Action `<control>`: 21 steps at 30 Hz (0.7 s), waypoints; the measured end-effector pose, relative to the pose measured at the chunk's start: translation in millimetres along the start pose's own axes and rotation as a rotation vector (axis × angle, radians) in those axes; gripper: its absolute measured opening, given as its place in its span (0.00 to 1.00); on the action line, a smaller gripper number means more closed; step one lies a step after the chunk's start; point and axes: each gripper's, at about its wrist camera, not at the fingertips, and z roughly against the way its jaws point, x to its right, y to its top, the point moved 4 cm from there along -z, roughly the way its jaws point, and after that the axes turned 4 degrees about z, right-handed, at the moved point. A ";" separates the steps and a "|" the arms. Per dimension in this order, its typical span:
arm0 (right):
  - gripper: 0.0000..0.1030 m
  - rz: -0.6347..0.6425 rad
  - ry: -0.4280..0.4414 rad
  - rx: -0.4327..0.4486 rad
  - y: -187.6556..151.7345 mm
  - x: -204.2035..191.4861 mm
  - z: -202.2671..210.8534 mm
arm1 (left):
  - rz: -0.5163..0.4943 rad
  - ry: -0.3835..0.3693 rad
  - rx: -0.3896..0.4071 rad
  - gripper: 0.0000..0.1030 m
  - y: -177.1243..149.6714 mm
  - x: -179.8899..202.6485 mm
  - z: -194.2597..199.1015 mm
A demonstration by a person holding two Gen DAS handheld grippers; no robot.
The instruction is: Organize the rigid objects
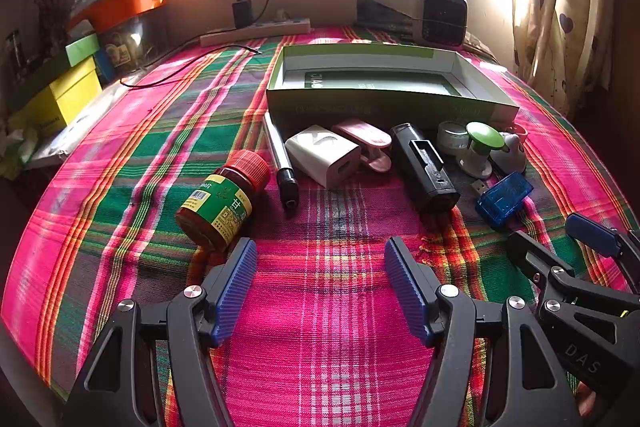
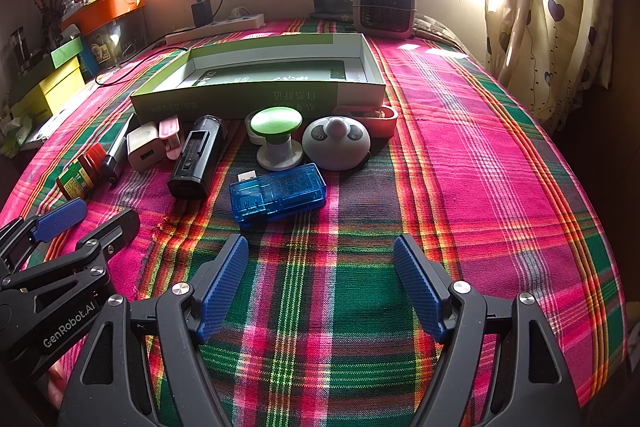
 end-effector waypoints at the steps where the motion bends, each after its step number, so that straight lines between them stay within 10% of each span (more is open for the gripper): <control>1: 0.73 0.000 0.000 0.000 0.1 0.0 -0.1 | 0.000 0.000 0.000 0.64 0.0 0.0 0.0; 21: 0.73 0.091 0.087 -0.010 5.0 16.2 2.6 | -0.079 -0.106 -0.040 0.64 4.6 -5.3 0.1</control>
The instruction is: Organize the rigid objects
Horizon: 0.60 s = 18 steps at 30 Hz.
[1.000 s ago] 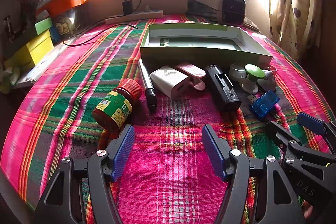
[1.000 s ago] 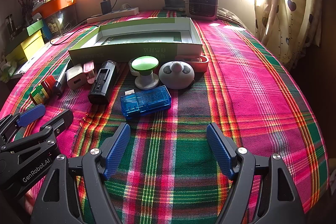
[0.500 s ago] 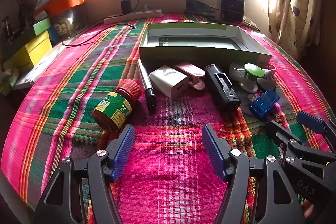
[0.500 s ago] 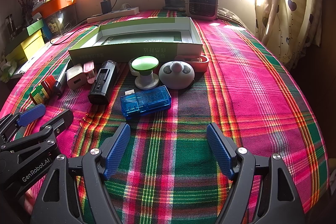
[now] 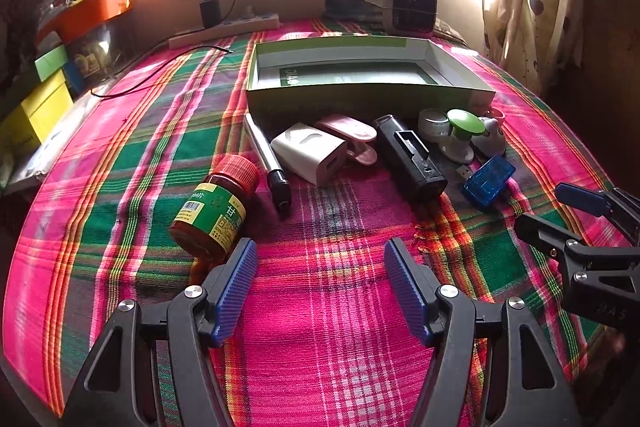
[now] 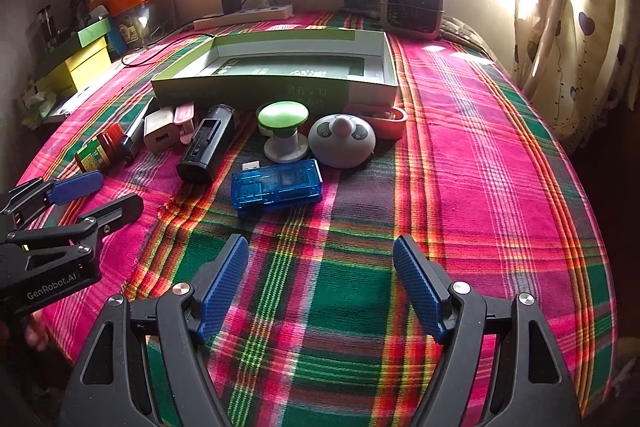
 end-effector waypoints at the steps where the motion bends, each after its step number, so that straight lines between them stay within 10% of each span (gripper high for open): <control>1: 0.73 -0.009 0.000 0.003 1.0 3.2 0.5 | 0.011 -0.008 -0.001 0.64 0.6 -1.7 0.3; 18: 0.73 -0.070 0.012 0.009 16.9 25.8 -4.7 | 0.058 -0.025 -0.046 0.64 2.5 -27.9 4.0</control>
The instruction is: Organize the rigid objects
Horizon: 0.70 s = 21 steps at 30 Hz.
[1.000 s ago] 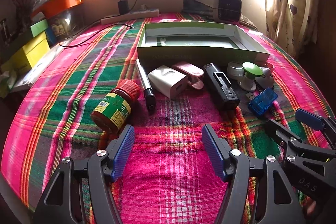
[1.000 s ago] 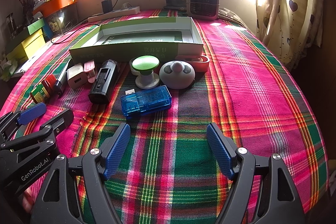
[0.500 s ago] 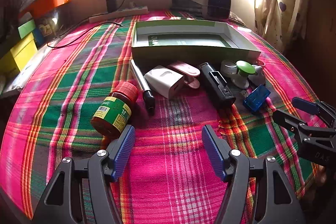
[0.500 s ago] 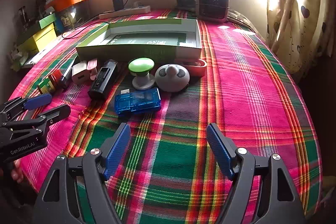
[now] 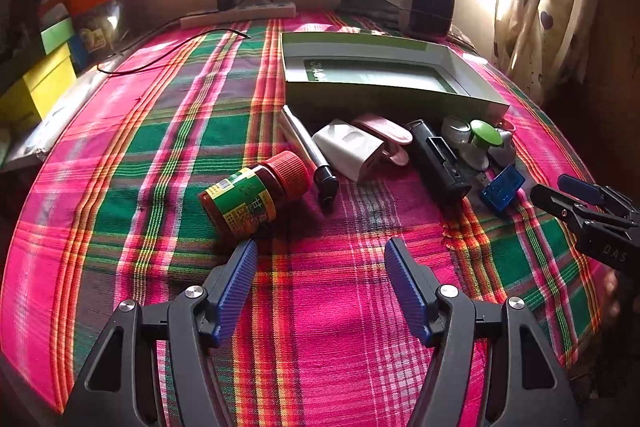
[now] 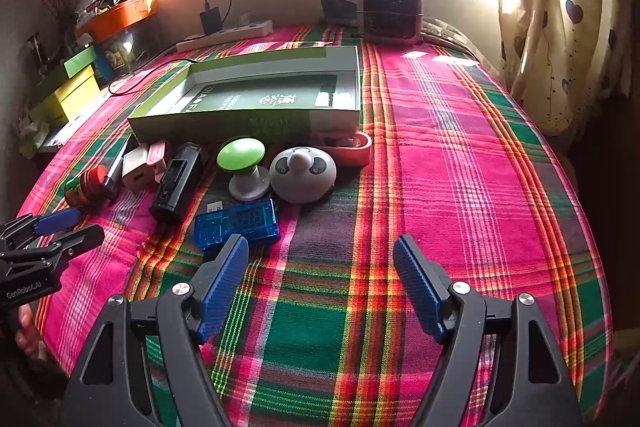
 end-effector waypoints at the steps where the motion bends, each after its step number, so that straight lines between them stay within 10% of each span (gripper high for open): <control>1: 0.73 -0.005 0.002 -0.002 0.2 1.1 -0.6 | 0.000 -0.001 -0.001 0.64 0.1 -0.6 0.0; 21: 0.73 0.009 -0.038 -0.014 12.0 15.7 -6.8 | 0.044 0.010 0.065 0.64 32.0 -48.9 7.9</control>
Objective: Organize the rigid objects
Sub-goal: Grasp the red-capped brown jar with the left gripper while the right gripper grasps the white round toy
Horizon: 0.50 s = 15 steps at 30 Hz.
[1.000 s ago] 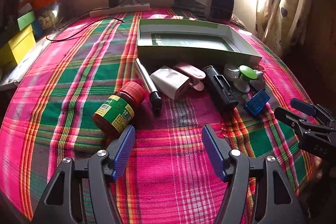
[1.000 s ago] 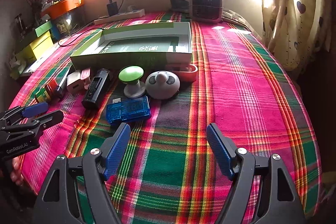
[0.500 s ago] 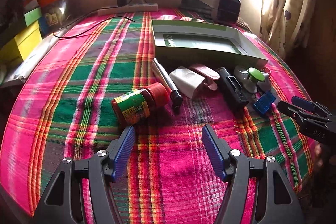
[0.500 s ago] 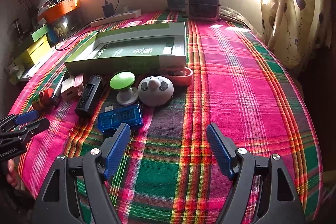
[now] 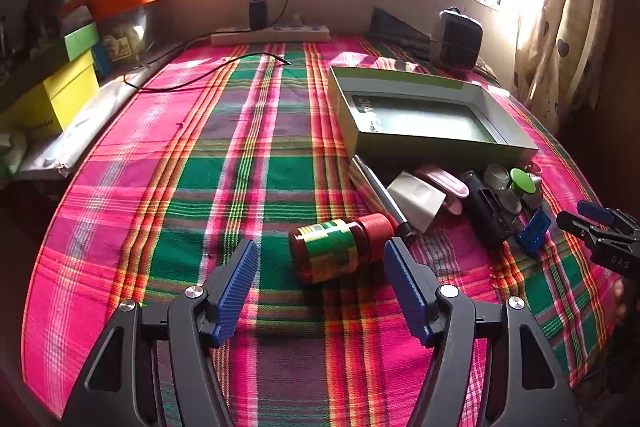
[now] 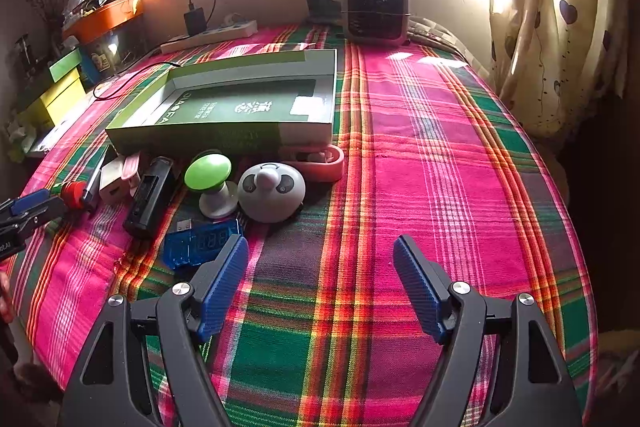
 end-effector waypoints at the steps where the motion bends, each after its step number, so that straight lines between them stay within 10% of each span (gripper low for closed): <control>1: 0.73 0.000 -0.001 -0.002 0.6 0.4 -1.6 | 0.012 -0.030 -0.007 0.64 2.0 -2.1 -0.8; 15: 0.73 0.030 0.026 -0.056 15.5 -1.5 -26.9 | -0.050 -0.206 -0.108 0.64 -12.8 21.9 -17.9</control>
